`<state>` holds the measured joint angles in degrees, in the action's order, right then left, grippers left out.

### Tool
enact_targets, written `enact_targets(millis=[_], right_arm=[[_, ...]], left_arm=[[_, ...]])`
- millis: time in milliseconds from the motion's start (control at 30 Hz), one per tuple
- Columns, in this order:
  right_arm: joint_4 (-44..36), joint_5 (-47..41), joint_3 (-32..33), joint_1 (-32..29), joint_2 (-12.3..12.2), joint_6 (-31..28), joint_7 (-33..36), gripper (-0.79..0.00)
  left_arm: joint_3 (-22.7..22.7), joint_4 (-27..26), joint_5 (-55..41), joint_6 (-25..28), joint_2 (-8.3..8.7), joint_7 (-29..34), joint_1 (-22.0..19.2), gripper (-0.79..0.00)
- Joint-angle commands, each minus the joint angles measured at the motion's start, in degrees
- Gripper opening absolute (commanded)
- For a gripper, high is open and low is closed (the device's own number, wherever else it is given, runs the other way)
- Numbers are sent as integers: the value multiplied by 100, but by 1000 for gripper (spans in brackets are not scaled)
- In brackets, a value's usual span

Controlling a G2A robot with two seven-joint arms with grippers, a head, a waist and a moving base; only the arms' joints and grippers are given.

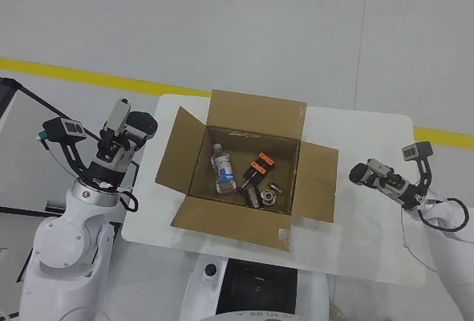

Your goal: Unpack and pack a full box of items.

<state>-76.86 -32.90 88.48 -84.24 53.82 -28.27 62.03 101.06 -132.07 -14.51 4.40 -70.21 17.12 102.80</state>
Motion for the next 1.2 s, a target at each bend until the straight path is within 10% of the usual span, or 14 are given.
enact_targets(millis=[0,300,467,533,567,1167], right_arm=[[98,72,4,-111,-2,7,-4,-71],[648,586,-803,3,149,-305,-138,-160],[1081,614,-1229,401,270,-646,-235,-428],[1220,459,-1329,538,311,-757,-193,-763],[1278,406,-1371,598,326,-813,-146,-785],[1473,-314,-482,420,148,-1109,234,-785]], left_arm=[[0,0,0,0,0,0,0,0],[0,0,0,0,0,0,0,0],[0,0,0,0,0,0,0,0],[0,0,0,0,0,0,0,0],[0,0,0,0,0,0,0,0],[0,0,0,0,0,0,0,0]])
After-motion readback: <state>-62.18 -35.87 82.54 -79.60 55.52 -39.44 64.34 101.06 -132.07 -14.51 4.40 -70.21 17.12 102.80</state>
